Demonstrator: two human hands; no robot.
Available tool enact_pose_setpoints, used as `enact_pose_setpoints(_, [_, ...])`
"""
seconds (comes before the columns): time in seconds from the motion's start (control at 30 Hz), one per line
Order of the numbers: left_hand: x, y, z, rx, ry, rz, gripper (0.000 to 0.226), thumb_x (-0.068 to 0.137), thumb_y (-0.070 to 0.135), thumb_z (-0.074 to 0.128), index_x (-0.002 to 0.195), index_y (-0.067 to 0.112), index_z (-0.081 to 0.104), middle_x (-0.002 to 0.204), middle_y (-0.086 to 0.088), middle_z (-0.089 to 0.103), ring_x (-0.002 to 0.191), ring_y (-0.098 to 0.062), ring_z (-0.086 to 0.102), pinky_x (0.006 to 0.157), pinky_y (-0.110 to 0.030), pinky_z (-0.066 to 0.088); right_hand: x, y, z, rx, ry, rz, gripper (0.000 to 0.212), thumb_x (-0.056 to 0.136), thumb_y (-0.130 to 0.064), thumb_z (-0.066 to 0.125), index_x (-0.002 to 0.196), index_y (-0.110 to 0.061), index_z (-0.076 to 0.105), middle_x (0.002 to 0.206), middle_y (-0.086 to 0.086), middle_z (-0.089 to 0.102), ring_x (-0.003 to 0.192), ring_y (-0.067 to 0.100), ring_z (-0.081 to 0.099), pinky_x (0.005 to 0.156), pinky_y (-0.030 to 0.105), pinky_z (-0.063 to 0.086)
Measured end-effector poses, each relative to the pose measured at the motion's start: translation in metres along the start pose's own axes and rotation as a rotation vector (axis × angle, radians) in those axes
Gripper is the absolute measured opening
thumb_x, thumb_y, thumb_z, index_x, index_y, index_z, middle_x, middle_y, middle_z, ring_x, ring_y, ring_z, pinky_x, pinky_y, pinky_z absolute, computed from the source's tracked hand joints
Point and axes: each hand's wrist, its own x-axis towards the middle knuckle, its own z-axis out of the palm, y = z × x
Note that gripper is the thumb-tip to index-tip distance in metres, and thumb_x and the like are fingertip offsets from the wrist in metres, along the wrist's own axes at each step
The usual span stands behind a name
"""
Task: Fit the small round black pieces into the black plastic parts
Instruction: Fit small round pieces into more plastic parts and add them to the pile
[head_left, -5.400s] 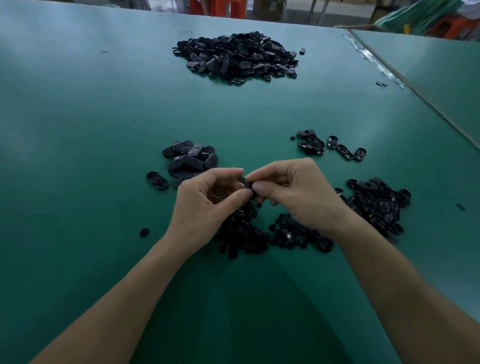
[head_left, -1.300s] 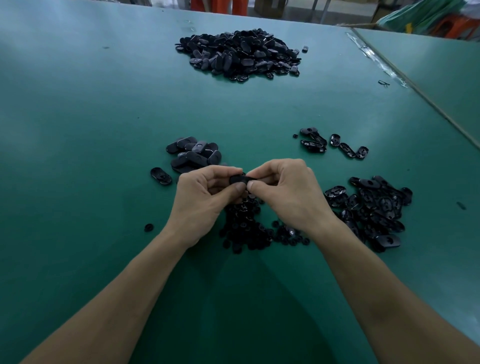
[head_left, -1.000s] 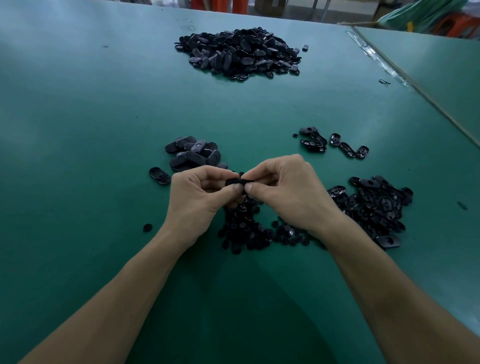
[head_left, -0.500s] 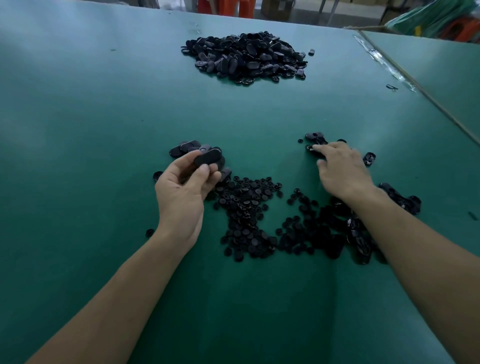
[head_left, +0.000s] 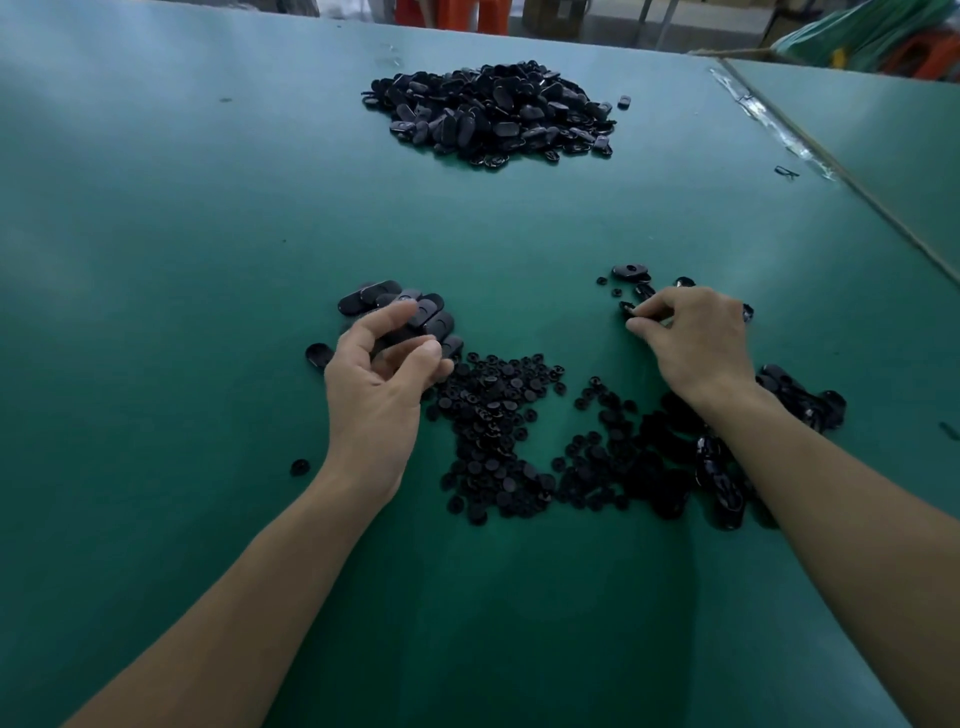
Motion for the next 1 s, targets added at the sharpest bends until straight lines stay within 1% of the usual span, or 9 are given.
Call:
enact_pose_setpoints(0.1, [-0.002, 0.0, 0.0, 0.051, -0.043, 0.039, 0.017, 0.093, -0.003, 0.063, 0.098, 0.013, 0.069, 0.082, 0.012, 0.071, 0.078, -0.006, 0.066, 0.077, -0.024, 0.057, 0.002, 0.004, -0.002, 0.101, -0.021, 0.034, 0.015, 0.083, -0.024, 0.08, 0.094, -0.016, 0.078, 0.082, -0.004, 0.069, 0.069, -0.003, 0.058, 0.07, 0.01, 0.041])
enact_pose_setpoints(0.17, [-0.003, 0.001, 0.0, 0.08, -0.073, 0.053, 0.019, 0.092, -0.003, 0.065, 0.091, 0.015, 0.071, 0.081, 0.009, 0.071, 0.073, -0.009, 0.066, 0.074, -0.024, 0.056, 0.001, 0.008, -0.004, 0.123, -0.008, 0.053, 0.013, 0.084, -0.025, 0.079, 0.093, -0.016, 0.078, 0.079, -0.005, 0.068, 0.07, -0.005, 0.058, 0.068, 0.006, 0.039])
enact_pose_setpoints(0.27, [-0.007, 0.002, 0.001, 0.085, -0.132, 0.074, 0.014, 0.091, -0.001, 0.067, 0.091, 0.012, 0.071, 0.079, 0.001, 0.071, 0.07, -0.015, 0.067, 0.069, -0.024, 0.057, -0.004, 0.006, -0.008, 0.139, 0.059, 0.038, 0.01, 0.092, -0.022, 0.07, 0.094, -0.014, 0.076, 0.084, -0.002, 0.069, 0.081, 0.014, 0.065, 0.08, 0.023, 0.051])
enact_pose_setpoints(0.33, [-0.009, 0.003, 0.001, 0.081, -0.181, 0.092, 0.008, 0.09, 0.004, 0.07, 0.095, 0.01, 0.07, 0.08, -0.003, 0.071, 0.071, -0.018, 0.068, 0.066, -0.025, 0.057, -0.01, -0.004, -0.013, 0.218, 0.082, 0.05, 0.007, 0.094, -0.022, 0.067, 0.089, -0.019, 0.071, 0.084, -0.004, 0.068, 0.083, 0.014, 0.065, 0.078, 0.023, 0.052])
enact_pose_setpoints(0.43, [-0.013, 0.007, 0.002, 0.09, -0.237, 0.091, 0.017, 0.087, 0.011, 0.075, 0.104, 0.01, 0.07, 0.082, -0.004, 0.072, 0.072, -0.02, 0.07, 0.067, -0.025, 0.058, -0.031, -0.029, -0.023, 0.587, -0.1, 0.09, 0.01, 0.093, -0.017, 0.068, 0.086, -0.024, 0.067, 0.081, 0.0, 0.072, 0.069, 0.006, 0.067, 0.061, 0.015, 0.049])
enact_pose_setpoints(0.57, [-0.018, 0.011, 0.006, 0.129, -0.314, 0.049, 0.033, 0.079, 0.024, 0.076, 0.11, 0.014, 0.07, 0.085, -0.005, 0.075, 0.074, -0.021, 0.073, 0.069, -0.027, 0.059, -0.066, -0.06, -0.025, 0.897, -0.403, 0.033, 0.021, 0.09, -0.001, 0.065, 0.098, -0.018, 0.074, 0.085, 0.005, 0.076, 0.07, 0.008, 0.067, 0.06, 0.018, 0.053])
enact_pose_setpoints(0.7, [-0.02, 0.011, 0.008, 0.195, -0.356, 0.049, 0.021, 0.079, 0.023, 0.076, 0.1, 0.018, 0.073, 0.083, -0.006, 0.077, 0.072, -0.022, 0.075, 0.067, -0.026, 0.059, -0.086, -0.077, -0.017, 0.967, -0.5, -0.029, 0.03, 0.09, 0.004, 0.065, 0.098, -0.023, 0.075, 0.083, 0.003, 0.076, 0.072, 0.007, 0.064, 0.063, 0.018, 0.05])
enact_pose_setpoints(0.8, [-0.018, 0.011, 0.008, 0.175, -0.35, 0.039, 0.01, 0.084, 0.01, 0.075, 0.093, 0.015, 0.074, 0.079, -0.007, 0.077, 0.068, -0.019, 0.074, 0.063, -0.025, 0.058, -0.089, -0.08, -0.014, 0.994, -0.454, 0.02, 0.023, 0.089, 0.001, 0.069, 0.099, -0.019, 0.074, 0.082, -0.001, 0.075, 0.072, 0.004, 0.066, 0.065, 0.014, 0.048])
enact_pose_setpoints(1.0, [-0.015, 0.01, 0.005, 0.151, -0.345, 0.051, 0.019, 0.087, 0.002, 0.072, 0.101, 0.014, 0.069, 0.073, -0.006, 0.075, 0.065, -0.017, 0.073, 0.06, -0.023, 0.056, -0.091, -0.085, -0.01, 0.915, -0.417, 0.059, 0.009, 0.091, -0.01, 0.069, 0.09, -0.018, 0.072, 0.077, 0.003, 0.074, 0.066, 0.007, 0.066, 0.059, 0.018, 0.049])
